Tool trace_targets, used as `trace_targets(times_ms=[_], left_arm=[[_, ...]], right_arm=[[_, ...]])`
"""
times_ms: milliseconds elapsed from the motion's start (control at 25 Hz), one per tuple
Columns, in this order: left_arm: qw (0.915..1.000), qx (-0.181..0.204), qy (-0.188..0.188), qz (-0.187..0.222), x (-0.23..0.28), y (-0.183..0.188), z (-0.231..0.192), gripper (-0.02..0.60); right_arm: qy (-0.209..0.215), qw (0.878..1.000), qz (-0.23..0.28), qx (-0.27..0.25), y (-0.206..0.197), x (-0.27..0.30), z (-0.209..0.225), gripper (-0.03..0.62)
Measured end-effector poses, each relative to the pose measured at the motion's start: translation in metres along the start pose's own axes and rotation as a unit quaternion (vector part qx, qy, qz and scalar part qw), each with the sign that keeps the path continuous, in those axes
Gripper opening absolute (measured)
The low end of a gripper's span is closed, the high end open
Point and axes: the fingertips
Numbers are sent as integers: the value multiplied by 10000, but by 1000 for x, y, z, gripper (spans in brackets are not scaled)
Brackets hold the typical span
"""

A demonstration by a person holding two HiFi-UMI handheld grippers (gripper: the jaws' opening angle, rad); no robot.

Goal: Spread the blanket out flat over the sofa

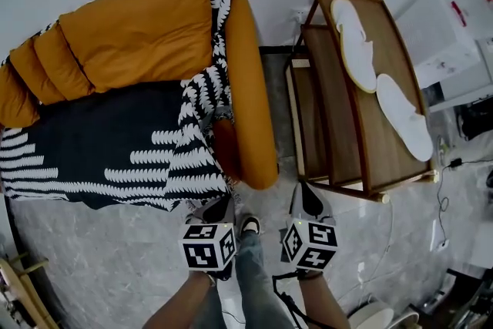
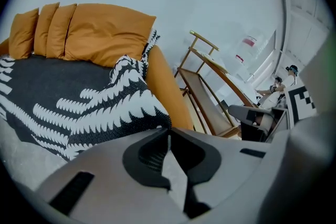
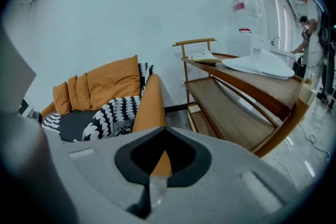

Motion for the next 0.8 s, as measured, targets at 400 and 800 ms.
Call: trace_targets(times_ms=[400, 800], left_arm=[[9997, 61, -212, -141, 22, -17, 16, 14], [9986, 217, -189, -445, 55, -47, 24, 14]], right_arm=[[-134, 9997, -134, 135, -18, 6, 23, 5], [-176, 9994, -225, 199, -29, 16, 37, 5]])
Point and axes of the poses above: the fingertips, and each gripper's own axes: x forward along the fingers, z to its right, y out of its top, and after that the axes turned 12 degrees about -z, right-handed
